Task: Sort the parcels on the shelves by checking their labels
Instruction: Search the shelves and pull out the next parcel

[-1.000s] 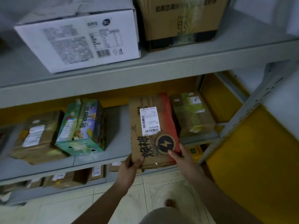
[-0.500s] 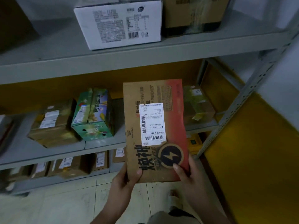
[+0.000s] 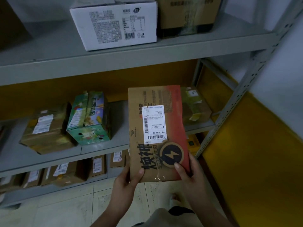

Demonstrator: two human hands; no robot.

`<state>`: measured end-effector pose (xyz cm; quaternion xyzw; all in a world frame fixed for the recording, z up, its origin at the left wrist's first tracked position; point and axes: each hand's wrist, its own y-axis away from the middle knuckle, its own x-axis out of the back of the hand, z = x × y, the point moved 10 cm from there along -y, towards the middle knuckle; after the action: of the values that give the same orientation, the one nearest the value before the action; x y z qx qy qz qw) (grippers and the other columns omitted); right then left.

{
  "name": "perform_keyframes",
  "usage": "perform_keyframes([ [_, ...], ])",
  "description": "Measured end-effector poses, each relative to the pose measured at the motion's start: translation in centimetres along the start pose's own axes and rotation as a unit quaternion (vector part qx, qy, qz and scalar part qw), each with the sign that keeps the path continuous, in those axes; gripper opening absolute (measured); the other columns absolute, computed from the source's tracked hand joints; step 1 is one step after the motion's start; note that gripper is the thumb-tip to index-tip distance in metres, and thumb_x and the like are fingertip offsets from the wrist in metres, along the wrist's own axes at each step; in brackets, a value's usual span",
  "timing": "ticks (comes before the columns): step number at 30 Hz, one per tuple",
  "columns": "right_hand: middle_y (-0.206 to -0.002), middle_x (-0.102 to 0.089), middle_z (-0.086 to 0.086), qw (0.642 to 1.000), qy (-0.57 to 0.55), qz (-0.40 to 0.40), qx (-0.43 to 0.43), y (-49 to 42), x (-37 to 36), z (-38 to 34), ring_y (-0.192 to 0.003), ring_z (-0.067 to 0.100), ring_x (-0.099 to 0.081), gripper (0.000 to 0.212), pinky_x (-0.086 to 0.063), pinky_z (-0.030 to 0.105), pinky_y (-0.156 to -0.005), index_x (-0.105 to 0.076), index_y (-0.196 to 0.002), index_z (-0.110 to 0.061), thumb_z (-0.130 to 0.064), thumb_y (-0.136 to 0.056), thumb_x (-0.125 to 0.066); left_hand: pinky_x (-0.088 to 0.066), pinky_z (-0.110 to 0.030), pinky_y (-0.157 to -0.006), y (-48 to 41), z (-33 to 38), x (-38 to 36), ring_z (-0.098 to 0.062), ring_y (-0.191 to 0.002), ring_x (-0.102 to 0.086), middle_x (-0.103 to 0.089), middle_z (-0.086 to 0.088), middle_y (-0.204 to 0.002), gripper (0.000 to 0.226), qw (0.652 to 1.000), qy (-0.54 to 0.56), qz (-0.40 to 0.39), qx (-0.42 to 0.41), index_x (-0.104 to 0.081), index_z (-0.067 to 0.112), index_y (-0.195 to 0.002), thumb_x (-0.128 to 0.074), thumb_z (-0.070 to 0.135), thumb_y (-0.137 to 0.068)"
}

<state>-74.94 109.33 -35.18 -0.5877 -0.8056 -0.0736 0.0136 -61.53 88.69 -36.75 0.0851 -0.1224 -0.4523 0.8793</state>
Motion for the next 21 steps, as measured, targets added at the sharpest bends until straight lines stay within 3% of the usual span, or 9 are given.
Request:
perform_keyframes([
  [5,-0.128,-0.067,-0.011,1.000,0.005,-0.011,-0.027,-3.3,0.2,1.6,-0.117,0.004,-0.063,0.046,-0.055,0.038,-0.100,-0.055,-0.139,-0.032,-0.030,-0.095,-0.067,-0.050,-0.005,-0.076,-3.0,0.1,-1.3,0.007,-0.096,-0.070,-0.076,0.024,-0.104,0.030,0.998,-0.055,0.004,-0.005,-0.066,0.030,-0.123,-0.066,0.037,-0.094],
  [9,-0.121,-0.067,-0.023,0.997,0.007,-0.065,-0.041,-6.9,-0.5,1.1,-0.114,-0.004,-0.062,0.043,-0.053,0.023,-0.095,-0.053,-0.137,-0.042,-0.033,-0.096,-0.063,-0.052,-0.008,-0.081,-6.8,1.1,-2.1,0.008,-0.097,-0.069,-0.076,0.022,-0.105,0.024,0.998,-0.058,-0.002,0.005,-0.068,0.029,-0.120,-0.063,0.035,-0.097],
  [13,-0.127,-0.065,-0.022,0.991,-0.007,-0.116,-0.068,-11.2,-0.9,1.3,-0.122,0.002,-0.058,0.056,-0.049,0.030,-0.103,-0.048,-0.143,-0.044,-0.041,-0.090,-0.066,-0.053,-0.026,-0.096,-10.8,2.3,-3.2,0.000,-0.105,-0.070,-0.075,0.019,-0.112,0.034,0.999,-0.049,-0.014,0.014,-0.064,0.032,-0.129,-0.059,0.042,-0.097],
  [17,-0.133,-0.059,-0.030,0.985,0.015,-0.155,-0.074,-16.7,-0.9,1.8,-0.124,-0.011,-0.052,0.064,-0.044,0.022,-0.105,-0.040,-0.149,-0.044,-0.037,-0.091,-0.067,-0.052,-0.038,-0.103,-14.5,3.0,-4.9,-0.004,-0.113,-0.068,-0.071,0.021,-0.123,0.050,0.998,-0.043,-0.038,0.023,-0.055,0.041,-0.139,-0.064,0.054,-0.091],
  [21,-0.131,-0.060,-0.030,0.976,0.056,-0.196,-0.075,-21.9,-1.0,2.9,-0.124,-0.009,-0.054,0.066,-0.044,0.033,-0.112,-0.036,-0.152,-0.040,-0.034,-0.095,-0.067,-0.053,-0.048,-0.102,-18.9,3.5,-6.2,-0.005,-0.113,-0.069,-0.070,0.022,-0.124,0.063,0.995,-0.089,-0.039,0.027,-0.050,0.049,-0.140,-0.060,0.070,-0.081],
])
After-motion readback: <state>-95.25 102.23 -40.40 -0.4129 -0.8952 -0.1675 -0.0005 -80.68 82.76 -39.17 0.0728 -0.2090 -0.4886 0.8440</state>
